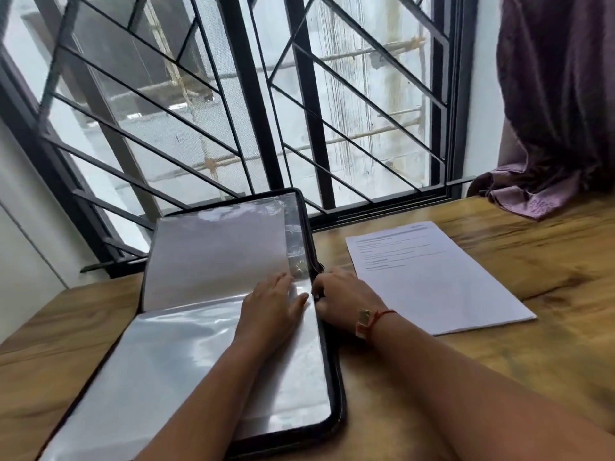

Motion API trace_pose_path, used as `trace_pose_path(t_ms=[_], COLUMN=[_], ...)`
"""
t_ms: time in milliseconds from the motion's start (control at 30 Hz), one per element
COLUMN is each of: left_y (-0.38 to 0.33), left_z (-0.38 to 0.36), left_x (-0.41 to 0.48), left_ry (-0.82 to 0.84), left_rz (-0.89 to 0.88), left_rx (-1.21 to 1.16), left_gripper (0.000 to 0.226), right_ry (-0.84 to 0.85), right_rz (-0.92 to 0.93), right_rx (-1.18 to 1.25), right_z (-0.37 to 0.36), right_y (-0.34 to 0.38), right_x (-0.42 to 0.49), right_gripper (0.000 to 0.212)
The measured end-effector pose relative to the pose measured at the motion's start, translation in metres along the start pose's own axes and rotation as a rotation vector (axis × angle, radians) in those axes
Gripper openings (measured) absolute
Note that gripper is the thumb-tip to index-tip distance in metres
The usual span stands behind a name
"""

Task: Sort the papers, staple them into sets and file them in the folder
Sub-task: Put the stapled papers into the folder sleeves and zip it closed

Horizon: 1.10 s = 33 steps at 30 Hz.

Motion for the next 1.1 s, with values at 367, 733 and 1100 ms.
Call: trace_pose_path(t_ms=[367, 733, 1100], left_y=[0.000, 0.004, 0.005], left_z=[-0.009, -0.013, -0.015], left_x=[-0.001, -0.002, -0.001], left_ry=[0.124, 0.135, 0.122], left_rz=[-0.065, -0.060, -0.053], left_rx=[0.062, 0.008, 0.001], left_gripper=[0.056, 0.060, 0.063], right_ry=[-0.015, -0.145, 0.180], right_rz=[-0.432, -0.503, -0.879], right_rx=[-0.351, -0.466, -0.386], right_z=[0.053, 0.073, 0.096], right_y=[-0.070, -0.047, -0.120], right_x=[0.003, -0.001, 0.016], right_gripper=[0.052, 0.060, 0.143])
Point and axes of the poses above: each hand's wrist, its own x-axis towards the middle knuckle, its own z-axis out of the back of the hand, y = z × x, the point moved 3 cm from there along x, towards the middle knuckle, and after that the axes turned 4 degrees about x, right-handed, at the moved point
